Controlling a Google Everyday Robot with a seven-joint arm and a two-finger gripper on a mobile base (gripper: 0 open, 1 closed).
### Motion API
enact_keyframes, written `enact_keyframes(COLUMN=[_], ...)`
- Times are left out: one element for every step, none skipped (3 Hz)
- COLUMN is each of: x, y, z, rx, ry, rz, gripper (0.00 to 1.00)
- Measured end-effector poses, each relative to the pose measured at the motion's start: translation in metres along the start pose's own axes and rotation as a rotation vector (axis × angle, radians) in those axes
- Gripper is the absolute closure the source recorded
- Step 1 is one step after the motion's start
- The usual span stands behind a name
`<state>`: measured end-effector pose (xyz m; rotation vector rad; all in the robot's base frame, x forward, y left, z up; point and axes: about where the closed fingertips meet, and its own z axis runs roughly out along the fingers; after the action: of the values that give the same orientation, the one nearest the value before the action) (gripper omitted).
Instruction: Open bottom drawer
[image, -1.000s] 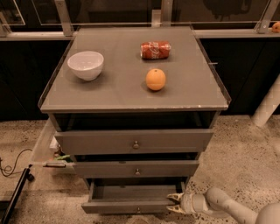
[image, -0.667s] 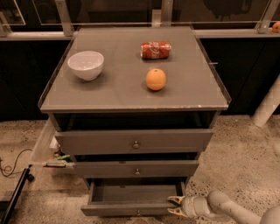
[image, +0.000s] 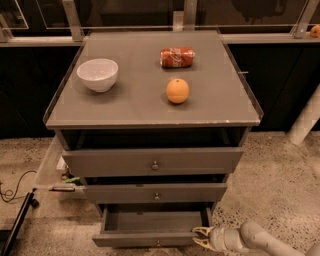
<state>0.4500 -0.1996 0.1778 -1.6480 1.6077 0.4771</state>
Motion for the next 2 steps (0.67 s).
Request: enact_keyframes(x=[0.0,0.0], y=[0.0,0.0], z=[0.0,0.0001], rx=[0.0,0.0], ry=[0.0,0.0], rz=[0.0,0.0], gripper=[0.35,0.11])
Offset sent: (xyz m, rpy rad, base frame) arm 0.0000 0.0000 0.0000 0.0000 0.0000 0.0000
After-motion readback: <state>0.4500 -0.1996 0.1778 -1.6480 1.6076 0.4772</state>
